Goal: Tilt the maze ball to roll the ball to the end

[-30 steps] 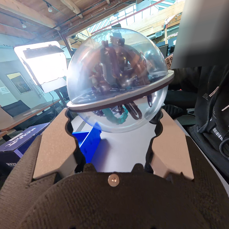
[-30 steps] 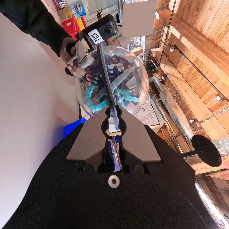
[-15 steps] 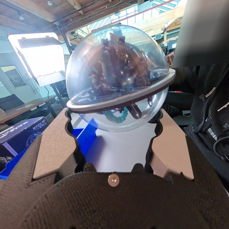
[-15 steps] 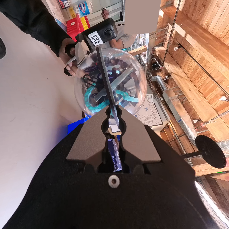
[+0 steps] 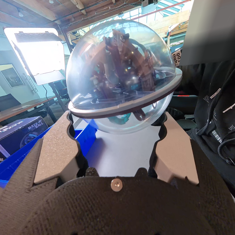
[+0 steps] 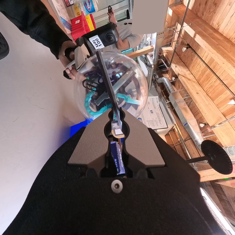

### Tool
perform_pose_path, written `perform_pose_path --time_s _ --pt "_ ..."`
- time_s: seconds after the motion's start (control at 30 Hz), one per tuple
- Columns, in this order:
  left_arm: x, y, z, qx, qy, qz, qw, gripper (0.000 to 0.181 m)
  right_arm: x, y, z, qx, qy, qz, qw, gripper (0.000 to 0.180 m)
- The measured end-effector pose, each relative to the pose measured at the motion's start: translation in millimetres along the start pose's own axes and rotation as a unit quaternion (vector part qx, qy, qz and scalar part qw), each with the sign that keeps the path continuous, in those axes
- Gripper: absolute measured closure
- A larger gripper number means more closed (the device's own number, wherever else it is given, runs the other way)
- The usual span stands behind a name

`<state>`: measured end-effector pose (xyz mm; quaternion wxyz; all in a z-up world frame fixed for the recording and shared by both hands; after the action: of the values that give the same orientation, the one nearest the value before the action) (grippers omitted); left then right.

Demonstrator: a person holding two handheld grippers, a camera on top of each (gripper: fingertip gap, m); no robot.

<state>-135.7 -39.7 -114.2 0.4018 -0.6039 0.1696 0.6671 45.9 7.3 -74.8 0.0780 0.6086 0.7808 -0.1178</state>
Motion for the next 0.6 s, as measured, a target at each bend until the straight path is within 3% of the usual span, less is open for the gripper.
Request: perform_pose_path --time_s 0.6 --pt "3.9 -2.1 0.1 0.002 -0.001 -0.003 1.0 0.046 -3.2 0.0 -4.0 0.0 0.009 0.001 1.0 0.173"
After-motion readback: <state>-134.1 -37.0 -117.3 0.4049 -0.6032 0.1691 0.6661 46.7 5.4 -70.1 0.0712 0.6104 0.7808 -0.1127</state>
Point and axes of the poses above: each gripper's, where its closed fingertips meet, y back along the fingers, x out of its underside, z = x × y across the jaws, the point moved 5 cm from there along y, back along the fingers, and after that the axes turned 9 degrees about -z, right-handed, at the moved point
